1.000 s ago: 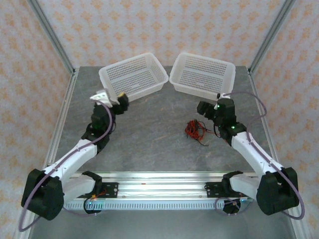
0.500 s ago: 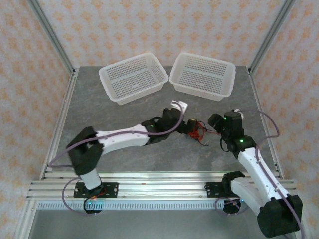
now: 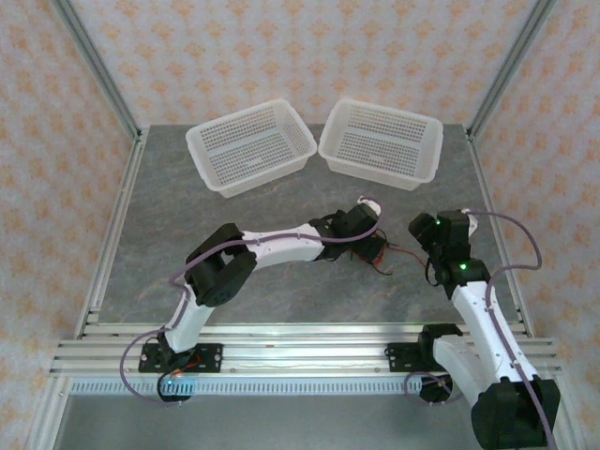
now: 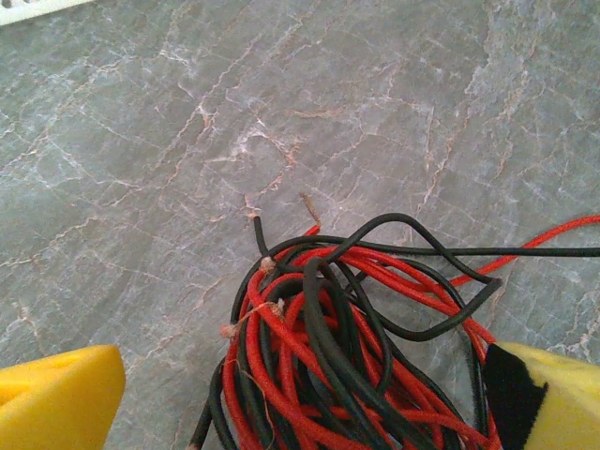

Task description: Untangle the cables

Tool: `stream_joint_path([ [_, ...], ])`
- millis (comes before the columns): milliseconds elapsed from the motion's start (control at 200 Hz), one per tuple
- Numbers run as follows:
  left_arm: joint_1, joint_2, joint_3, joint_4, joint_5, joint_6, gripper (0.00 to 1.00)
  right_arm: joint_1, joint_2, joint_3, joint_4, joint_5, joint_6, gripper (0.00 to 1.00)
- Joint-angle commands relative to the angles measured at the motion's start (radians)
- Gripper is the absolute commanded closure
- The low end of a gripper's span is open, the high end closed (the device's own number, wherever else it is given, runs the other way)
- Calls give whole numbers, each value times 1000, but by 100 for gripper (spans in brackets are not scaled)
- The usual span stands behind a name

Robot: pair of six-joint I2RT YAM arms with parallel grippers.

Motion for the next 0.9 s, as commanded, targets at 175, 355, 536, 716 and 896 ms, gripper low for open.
stream_joint_path([
  [175,5,61,36,-71,-4,28,20,-5,0,16,-9,-14,-8,23],
  [355,9,58,17,-56,11,29,59,-5,1,7,-3,-105,-34,28],
  [536,30,-9,-53,-17,45,-13,100,6,3,-20,18,-239,-71,29],
  [716,100,-138,-212,102,171,-166,100,88,13,-31,45,-300,-86,29],
  [896,154,-281,-379,219,234,-342,100,218,51,-49,132,-404,-56,30],
])
